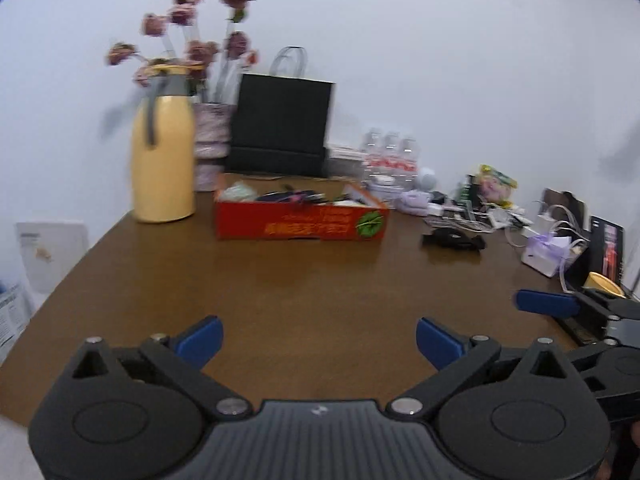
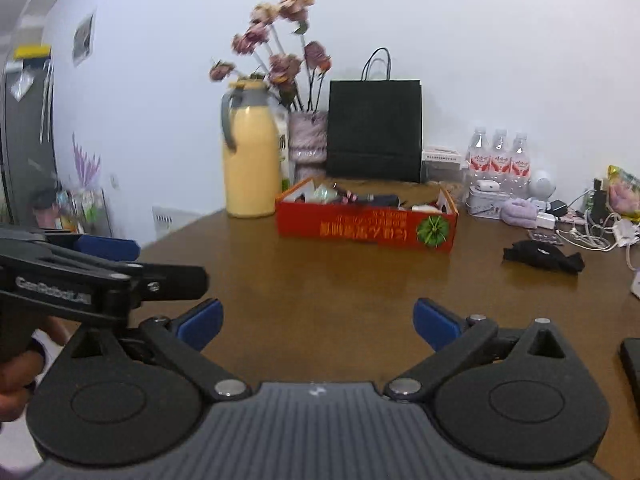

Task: Organize objects

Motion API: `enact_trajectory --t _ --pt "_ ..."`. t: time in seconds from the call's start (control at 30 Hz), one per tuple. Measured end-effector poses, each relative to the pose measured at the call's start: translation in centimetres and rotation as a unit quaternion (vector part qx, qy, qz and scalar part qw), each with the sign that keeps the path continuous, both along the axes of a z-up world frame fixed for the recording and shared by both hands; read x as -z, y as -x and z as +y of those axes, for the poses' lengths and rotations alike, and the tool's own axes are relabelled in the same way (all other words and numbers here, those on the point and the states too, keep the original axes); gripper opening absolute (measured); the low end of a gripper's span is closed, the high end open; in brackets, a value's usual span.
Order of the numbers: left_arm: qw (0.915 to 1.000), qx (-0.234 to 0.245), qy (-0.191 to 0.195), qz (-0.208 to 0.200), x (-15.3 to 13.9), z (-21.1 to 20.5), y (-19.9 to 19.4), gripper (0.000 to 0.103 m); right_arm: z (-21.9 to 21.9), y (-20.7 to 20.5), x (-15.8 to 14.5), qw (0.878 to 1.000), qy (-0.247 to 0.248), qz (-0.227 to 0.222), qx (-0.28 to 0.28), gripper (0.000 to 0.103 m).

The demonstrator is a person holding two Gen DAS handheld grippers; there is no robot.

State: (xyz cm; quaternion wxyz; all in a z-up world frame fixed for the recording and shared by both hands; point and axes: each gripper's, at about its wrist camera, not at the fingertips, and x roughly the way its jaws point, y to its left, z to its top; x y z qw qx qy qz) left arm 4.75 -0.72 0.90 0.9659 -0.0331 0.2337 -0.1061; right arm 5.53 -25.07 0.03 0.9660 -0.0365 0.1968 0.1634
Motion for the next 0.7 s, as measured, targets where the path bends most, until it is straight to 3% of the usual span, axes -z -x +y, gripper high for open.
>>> enact_trajectory --t 0.13,0.2,0.4,0.7 --pt "0.9968 -0.072 -0.027 -0.020 -0.4 0.8 2.4 0.103 0.2 1.5 -0.2 1.000 0.001 0.009 0.015 0.103" --pt "0.9953 -0.082 -0.046 -0.022 -0.8 0.9 2.8 0.103 0.2 1.6 -0.3 0.999 -0.004 0.019 0.036 0.103" --pt "0.9960 -0.068 -0.052 0.023 -1.3 1.7 3.6 0.103 0.8 2.3 -0.3 0.993 -0.006 0.088 0.074 0.103" --pt "0.9955 -0.076 -0.033 0.046 -0.6 2.7 3.7 0.103 1.7 2.4 -0.2 0.993 -0.001 0.091 0.071 0.103"
